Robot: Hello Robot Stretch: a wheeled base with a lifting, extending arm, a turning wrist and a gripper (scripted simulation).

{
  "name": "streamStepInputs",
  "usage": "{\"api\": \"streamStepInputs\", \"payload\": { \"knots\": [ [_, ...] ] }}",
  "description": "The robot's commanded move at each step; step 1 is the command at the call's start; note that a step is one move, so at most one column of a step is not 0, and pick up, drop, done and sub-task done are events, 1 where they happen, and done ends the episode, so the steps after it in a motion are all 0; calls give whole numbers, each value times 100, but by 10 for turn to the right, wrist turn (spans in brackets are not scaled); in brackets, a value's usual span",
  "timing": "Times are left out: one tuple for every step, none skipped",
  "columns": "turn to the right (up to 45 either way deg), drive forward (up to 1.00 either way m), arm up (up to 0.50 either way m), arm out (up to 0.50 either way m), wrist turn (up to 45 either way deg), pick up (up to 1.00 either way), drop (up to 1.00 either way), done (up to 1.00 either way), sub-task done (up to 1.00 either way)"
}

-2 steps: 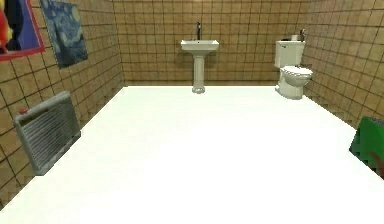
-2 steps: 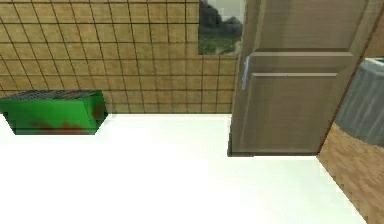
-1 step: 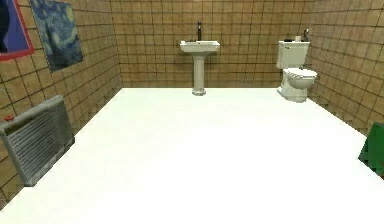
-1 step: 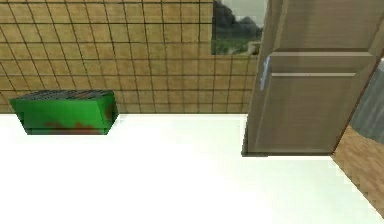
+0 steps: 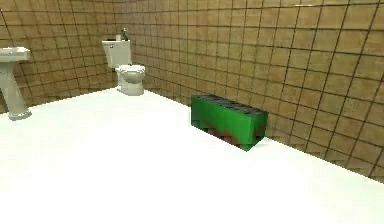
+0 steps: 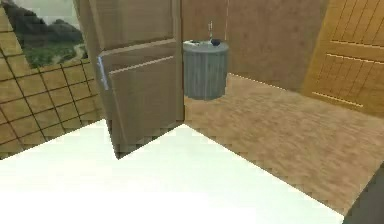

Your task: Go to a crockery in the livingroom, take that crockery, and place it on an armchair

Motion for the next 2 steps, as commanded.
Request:
{"api": "streamStepInputs", "payload": {
  "knots": [
    [390, 0, 0, 0, 0, 0, 0, 0, 0],
    [0, 5, 0, 0, 0, 0, 0, 0, 0]
  ]
}}
